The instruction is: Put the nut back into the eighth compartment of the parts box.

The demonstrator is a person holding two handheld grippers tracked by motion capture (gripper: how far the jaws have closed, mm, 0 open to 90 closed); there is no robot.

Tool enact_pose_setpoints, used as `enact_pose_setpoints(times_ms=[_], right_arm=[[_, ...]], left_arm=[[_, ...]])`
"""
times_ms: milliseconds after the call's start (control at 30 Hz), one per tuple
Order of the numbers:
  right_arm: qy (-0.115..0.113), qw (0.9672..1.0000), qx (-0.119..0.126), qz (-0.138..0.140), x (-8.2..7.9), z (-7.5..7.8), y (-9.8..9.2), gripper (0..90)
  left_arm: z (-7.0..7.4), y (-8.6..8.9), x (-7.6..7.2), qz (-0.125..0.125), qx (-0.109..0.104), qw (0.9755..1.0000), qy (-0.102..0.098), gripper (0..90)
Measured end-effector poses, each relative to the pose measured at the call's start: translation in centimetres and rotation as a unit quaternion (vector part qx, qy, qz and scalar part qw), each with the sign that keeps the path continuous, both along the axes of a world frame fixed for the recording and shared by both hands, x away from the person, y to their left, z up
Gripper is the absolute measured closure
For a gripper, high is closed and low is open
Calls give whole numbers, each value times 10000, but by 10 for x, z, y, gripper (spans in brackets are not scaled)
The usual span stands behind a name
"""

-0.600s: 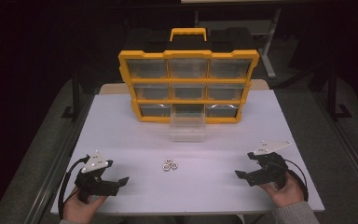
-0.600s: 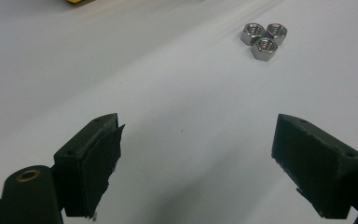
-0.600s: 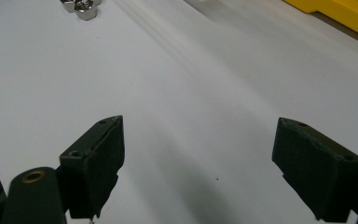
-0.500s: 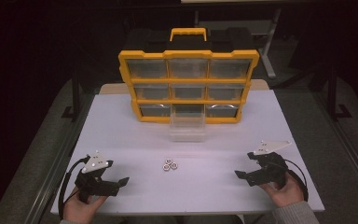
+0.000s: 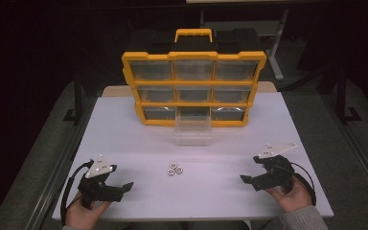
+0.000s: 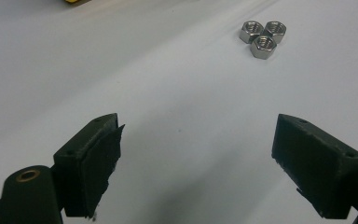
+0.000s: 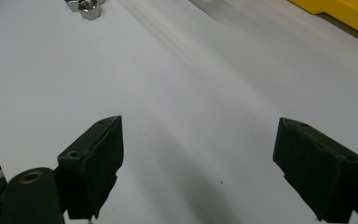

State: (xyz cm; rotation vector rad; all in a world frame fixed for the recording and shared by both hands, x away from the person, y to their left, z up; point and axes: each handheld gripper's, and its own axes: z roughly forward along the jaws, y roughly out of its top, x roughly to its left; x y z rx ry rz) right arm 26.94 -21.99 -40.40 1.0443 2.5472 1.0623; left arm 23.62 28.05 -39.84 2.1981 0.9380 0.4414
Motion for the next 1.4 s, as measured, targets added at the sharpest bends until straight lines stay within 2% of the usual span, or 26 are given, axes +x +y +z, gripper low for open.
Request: enact_pose_setpoints(times_ms=[167,267,433,600,933,1100,1167,1333,1400], right_arm=[[14,10000,-30,90,2,2,4,158],[116,9996,-80,249,5,4,8,172],[64,9992,-120,377,9,13,16,179],[75,9984,-146,533,14,17,27,192],[203,9979,-108,608,22,22,44,166],[277,9968,-187,731,26,24,54,167],[301,9960,-178,818,27,26,58,203],[283,9949,-183,955,29,31,70,205],[281,9944,-211,994,30,32,75,207]], left_arm=[[0,0,0,-18,29,10000,0,152],[0,1,0,22,6,10000,-38,153],[0,-3,0,26,20,10000,13,154],[1,-4,0,-35,71,10000,-56,154],[1,-6,-1,-77,32,10000,-43,154],[2,-6,-2,-63,0,10000,-74,154],[2,-5,-2,-50,3,10000,-76,154],[2,-6,-2,-24,-32,10000,-38,154],[2,-6,-2,-85,-13,10000,-40,154]])
